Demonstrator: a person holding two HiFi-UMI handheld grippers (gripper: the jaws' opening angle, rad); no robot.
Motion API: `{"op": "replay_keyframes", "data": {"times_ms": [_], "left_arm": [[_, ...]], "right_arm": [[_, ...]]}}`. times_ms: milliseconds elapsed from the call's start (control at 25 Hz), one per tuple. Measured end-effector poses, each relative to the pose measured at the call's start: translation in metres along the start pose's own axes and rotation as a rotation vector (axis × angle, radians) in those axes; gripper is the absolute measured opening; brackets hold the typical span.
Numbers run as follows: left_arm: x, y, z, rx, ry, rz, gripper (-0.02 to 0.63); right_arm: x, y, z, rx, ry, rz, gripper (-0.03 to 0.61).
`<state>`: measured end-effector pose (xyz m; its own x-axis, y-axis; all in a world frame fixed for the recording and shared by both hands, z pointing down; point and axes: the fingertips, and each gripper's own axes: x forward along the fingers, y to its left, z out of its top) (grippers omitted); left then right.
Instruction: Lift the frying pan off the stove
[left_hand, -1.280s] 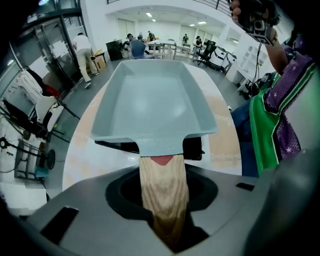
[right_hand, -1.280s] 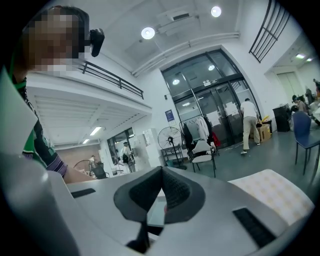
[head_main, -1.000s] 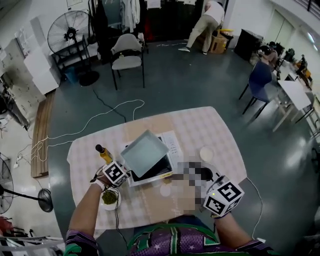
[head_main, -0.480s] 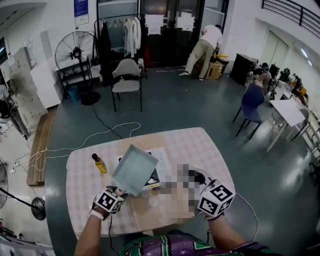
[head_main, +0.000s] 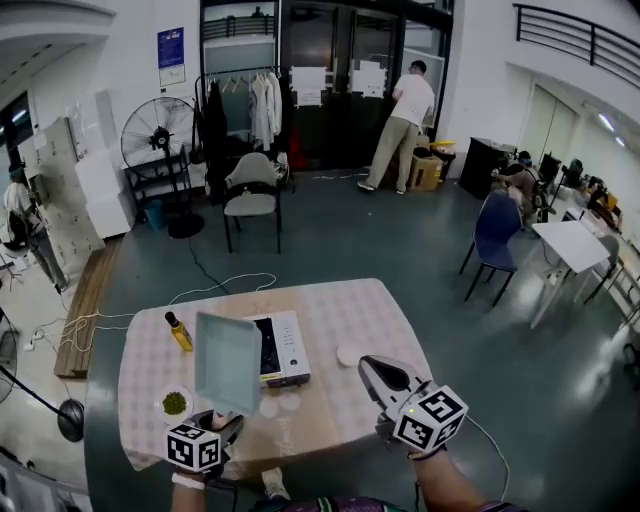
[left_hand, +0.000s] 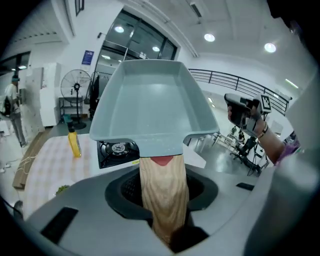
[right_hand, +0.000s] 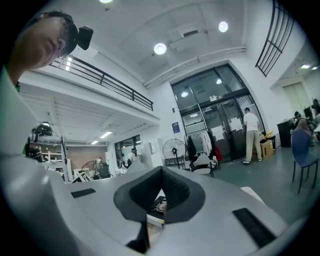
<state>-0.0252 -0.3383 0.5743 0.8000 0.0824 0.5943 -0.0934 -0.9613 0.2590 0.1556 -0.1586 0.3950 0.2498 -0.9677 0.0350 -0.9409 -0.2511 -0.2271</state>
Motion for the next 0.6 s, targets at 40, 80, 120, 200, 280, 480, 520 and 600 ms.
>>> {"op": "replay_keyframes", "data": {"times_ms": [40, 80, 120, 200, 280, 480, 520, 600], "left_arm": [[-0.008, -0.013, 0.003, -0.004, -0.037, 0.035, 0.169], [-0.016, -0.024, 0.006, -0.003, -0.072, 0.074, 0.169], [-0.025, -0.035, 0.009, 0.000, -0.109, 0.110, 0.169], [-0.044, -0.053, 0.013, 0.001, -0.193, 0.157, 0.169], [-0.064, -0.068, 0.015, -0.011, -0.265, 0.203, 0.169], [-0.108, -0.107, 0.019, -0.054, -0.372, 0.307, 0.169], [-0.116, -0.112, 0.021, -0.061, -0.392, 0.329, 0.169], [-0.133, -0.120, 0.025, -0.068, -0.435, 0.370, 0.169]], "right_arm": [[-0.016, -0.003, 0.000, -0.008, 0.001, 0.000, 0.006], [-0.031, -0.005, 0.000, -0.019, 0.003, 0.001, 0.006], [-0.046, -0.005, 0.000, -0.029, 0.003, 0.003, 0.006], [-0.073, -0.003, 0.002, -0.042, -0.007, 0.014, 0.006], [-0.095, 0.001, 0.007, -0.054, -0.023, 0.027, 0.006], [-0.146, 0.000, 0.026, -0.069, -0.086, 0.007, 0.006], [-0.153, -0.001, 0.029, -0.071, -0.099, 0.001, 0.006], [-0.168, -0.006, 0.034, -0.078, -0.117, -0.016, 0.006]]}}
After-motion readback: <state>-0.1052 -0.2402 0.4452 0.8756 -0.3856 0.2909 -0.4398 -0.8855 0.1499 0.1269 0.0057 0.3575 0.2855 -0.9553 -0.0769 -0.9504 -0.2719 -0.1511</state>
